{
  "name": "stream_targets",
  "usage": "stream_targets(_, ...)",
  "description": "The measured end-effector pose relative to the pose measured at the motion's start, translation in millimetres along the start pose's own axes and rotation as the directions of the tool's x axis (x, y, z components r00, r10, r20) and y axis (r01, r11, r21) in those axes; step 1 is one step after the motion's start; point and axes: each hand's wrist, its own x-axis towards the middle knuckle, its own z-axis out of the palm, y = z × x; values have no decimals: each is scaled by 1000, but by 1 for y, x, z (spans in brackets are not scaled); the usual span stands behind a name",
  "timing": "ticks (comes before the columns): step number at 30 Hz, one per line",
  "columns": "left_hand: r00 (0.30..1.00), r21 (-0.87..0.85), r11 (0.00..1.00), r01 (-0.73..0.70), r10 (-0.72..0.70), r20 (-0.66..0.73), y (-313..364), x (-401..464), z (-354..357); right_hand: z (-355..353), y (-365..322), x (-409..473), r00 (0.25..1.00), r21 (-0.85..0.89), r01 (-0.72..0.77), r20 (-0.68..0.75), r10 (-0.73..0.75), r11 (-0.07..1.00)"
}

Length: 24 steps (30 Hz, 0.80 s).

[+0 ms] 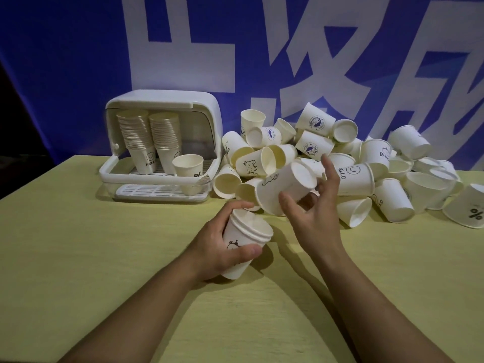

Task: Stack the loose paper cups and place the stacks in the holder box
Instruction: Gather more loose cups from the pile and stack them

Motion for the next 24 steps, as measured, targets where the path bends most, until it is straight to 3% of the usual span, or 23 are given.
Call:
stream_targets(4, 999, 15, 1000, -16, 15, 32, -1, 0, 0, 6, 2, -3, 992, 2, 125, 30, -125, 992)
stream_targets(19, 999, -28, 999, -43, 44, 28, 1, -1, 2, 13, 0, -8, 995, 311, -34, 102, 2, 950)
stream_targets(24, 999, -31, 999, -45, 45, -4, 1, 0, 1, 19, 2, -12, 977, 188, -38, 211, -3, 981)
